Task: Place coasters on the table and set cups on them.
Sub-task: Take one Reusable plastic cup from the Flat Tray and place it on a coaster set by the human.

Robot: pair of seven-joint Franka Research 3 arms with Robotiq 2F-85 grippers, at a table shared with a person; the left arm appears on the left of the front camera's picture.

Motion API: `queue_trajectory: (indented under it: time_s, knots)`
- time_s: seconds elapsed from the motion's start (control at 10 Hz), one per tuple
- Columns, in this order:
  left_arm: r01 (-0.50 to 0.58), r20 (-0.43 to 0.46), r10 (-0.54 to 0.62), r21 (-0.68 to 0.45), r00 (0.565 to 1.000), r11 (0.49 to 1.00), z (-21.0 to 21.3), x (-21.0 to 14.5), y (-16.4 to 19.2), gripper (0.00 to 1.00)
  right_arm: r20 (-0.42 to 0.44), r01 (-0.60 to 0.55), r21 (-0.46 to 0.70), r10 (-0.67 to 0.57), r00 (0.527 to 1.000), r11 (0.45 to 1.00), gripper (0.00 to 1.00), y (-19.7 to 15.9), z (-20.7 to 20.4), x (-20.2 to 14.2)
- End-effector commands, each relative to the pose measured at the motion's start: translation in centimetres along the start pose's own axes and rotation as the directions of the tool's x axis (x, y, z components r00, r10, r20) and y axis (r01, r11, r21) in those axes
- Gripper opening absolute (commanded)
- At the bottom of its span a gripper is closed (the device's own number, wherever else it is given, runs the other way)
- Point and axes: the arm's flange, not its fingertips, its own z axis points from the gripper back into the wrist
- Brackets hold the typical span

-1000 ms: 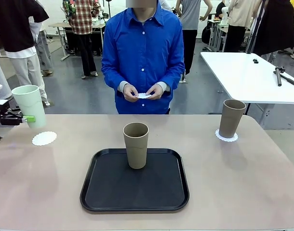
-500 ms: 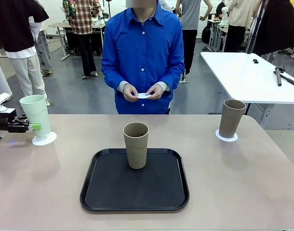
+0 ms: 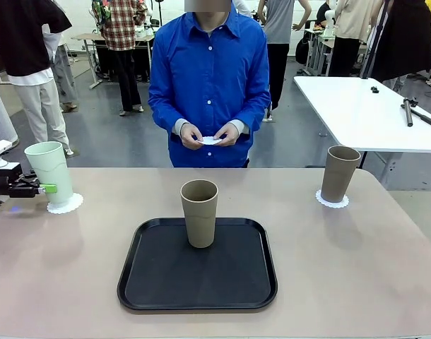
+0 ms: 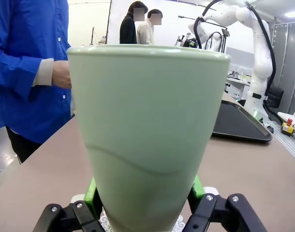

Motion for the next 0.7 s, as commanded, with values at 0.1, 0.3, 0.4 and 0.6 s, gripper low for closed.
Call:
queue_trajectory:
  time_s: [0.1,0.3,0.4,0.6]
  knots:
    - [0.041,-0.002,-0.041,-0.032,0.999,0.999,-0.44,-0.64,0.02,0.84,-0.002,0.002,-0.005,-0.002,1.0,1.0,1.0,0.01,0.0,-0.01]
    - [0.065,-0.007,-0.065,-0.03,0.998,0.997,-0.63,-0.87,0.04,0.84,-0.002,0.002,-0.005,-0.002,1.0,1.0,1.0,0.01,0.0,-0.01]
    - [0.069,-0.005,-0.069,-0.03,0.998,0.997,-0.64,-1.02,0.03,0.84,-0.002,0.002,-0.005,-0.002,1.0,1.0,1.0,0.01,0.0,-0.01]
    - [0.071,-0.011,-0.071,-0.036,0.997,0.997,-0.89,-1.22,0.09,0.84,-0.002,0.002,-0.005,-0.002,1.0,1.0,1.0,0.01,0.0,-0.01]
